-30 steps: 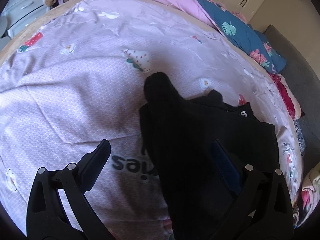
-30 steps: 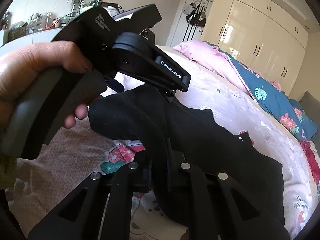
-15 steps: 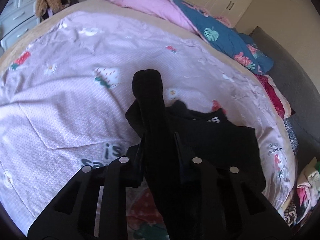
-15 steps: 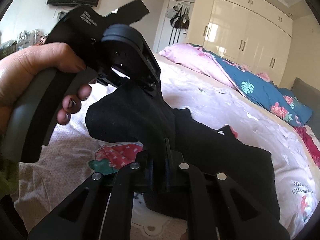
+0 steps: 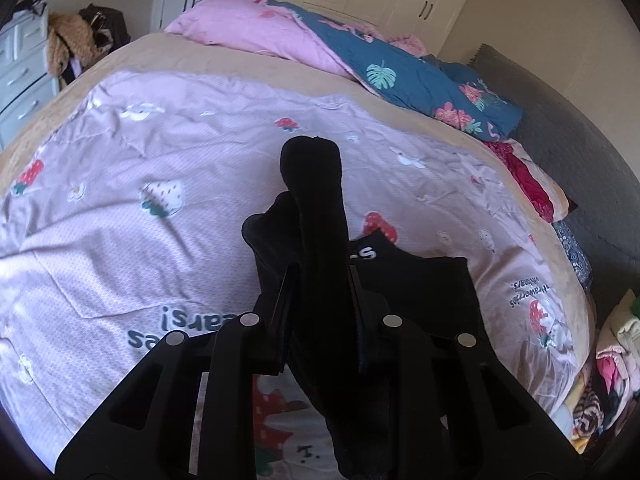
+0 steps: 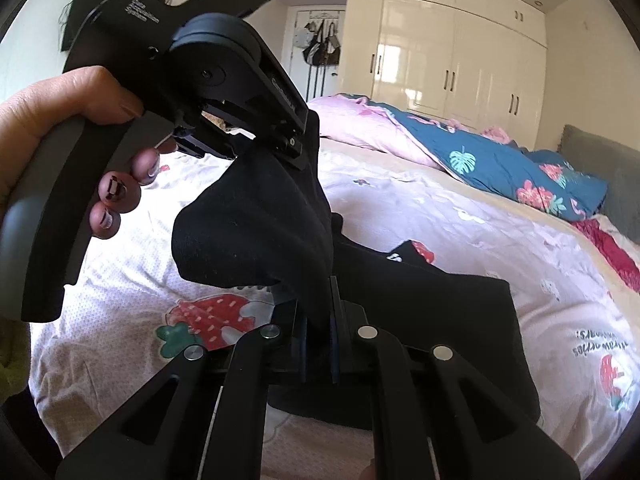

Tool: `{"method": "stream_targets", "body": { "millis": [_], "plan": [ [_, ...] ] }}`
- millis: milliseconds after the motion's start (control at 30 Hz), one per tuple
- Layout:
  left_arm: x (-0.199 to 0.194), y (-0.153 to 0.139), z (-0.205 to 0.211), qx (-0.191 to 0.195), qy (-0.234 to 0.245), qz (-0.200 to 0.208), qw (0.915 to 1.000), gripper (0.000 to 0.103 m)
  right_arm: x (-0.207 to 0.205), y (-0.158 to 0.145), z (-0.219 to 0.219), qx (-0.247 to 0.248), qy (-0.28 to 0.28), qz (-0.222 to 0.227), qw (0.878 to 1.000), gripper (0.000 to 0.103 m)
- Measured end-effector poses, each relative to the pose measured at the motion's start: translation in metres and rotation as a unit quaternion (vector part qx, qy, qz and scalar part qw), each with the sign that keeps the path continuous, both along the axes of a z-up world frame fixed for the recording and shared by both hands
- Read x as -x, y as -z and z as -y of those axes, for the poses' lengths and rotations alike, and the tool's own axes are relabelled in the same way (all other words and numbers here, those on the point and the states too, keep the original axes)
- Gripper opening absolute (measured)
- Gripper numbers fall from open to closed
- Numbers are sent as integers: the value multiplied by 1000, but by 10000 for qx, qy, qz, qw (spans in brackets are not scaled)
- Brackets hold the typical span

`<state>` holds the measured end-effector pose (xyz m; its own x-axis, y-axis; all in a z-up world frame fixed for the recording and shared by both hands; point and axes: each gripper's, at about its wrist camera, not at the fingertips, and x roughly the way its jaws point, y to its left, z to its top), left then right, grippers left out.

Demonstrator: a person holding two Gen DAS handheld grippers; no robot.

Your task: Fold small clothes

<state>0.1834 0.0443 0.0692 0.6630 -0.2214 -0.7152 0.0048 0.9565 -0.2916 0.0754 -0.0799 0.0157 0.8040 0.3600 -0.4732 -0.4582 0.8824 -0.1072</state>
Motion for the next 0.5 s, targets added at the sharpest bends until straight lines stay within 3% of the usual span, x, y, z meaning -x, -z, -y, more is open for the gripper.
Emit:
{"method": "stream_targets", "body": {
  "millis": [500],
  "plan": [
    [-10,-8,69,-180,437,-32,9989,15,-7,2,59,-560,482,-371,9966,7]
  ]
}}
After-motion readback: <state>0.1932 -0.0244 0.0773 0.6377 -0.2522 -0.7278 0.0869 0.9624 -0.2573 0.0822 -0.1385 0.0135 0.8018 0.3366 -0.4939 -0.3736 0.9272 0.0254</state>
